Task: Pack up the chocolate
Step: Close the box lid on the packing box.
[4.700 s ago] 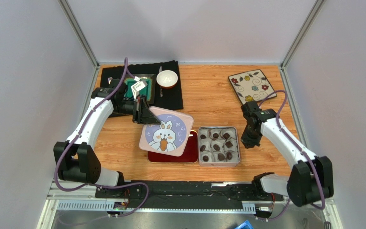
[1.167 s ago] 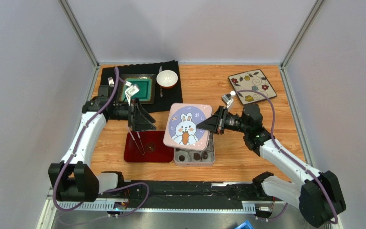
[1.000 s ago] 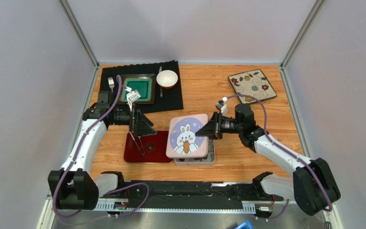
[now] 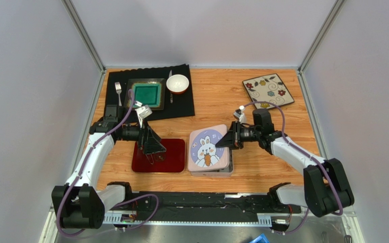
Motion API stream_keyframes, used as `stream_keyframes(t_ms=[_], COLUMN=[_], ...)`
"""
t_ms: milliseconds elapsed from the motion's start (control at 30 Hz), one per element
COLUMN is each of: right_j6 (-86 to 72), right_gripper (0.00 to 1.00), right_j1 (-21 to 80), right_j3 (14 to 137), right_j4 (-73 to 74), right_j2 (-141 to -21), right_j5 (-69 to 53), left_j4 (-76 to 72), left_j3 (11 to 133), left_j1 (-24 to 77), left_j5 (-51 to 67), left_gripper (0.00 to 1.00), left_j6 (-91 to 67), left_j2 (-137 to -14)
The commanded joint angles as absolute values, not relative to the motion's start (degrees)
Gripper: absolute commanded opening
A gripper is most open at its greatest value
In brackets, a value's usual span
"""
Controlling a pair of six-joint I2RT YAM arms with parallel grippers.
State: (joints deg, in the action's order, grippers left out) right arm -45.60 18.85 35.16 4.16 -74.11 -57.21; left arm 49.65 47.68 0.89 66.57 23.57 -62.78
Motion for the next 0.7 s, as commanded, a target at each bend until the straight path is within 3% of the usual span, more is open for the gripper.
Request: stream_keyframes(t_ms=[0,267,667], right_j6=[-51.4,-54.4,-53.6], right_gripper=[0.07,0.06,0.08], right_j1=[16.5,11.2,10.7], right_j3=[33.6,28.8,23.5], right_j4=[-7.1,-9.6,-7.6], right_j2=[-67.5,-64.1,-63.9], right_j5=[-60.1,-62.8,-59.5], left_j4=[50.9,51.9,51.9], left_j3=[48.5,49.3,49.8], left_j1=[1.0,0.9,1.0], left_j5=[67.9,68.1,68.6], left_gripper=[0.96,0.97,0.97], left_j6=[26.1,26.5,26.5], left_j2=[-62.2,-62.2,-61.9])
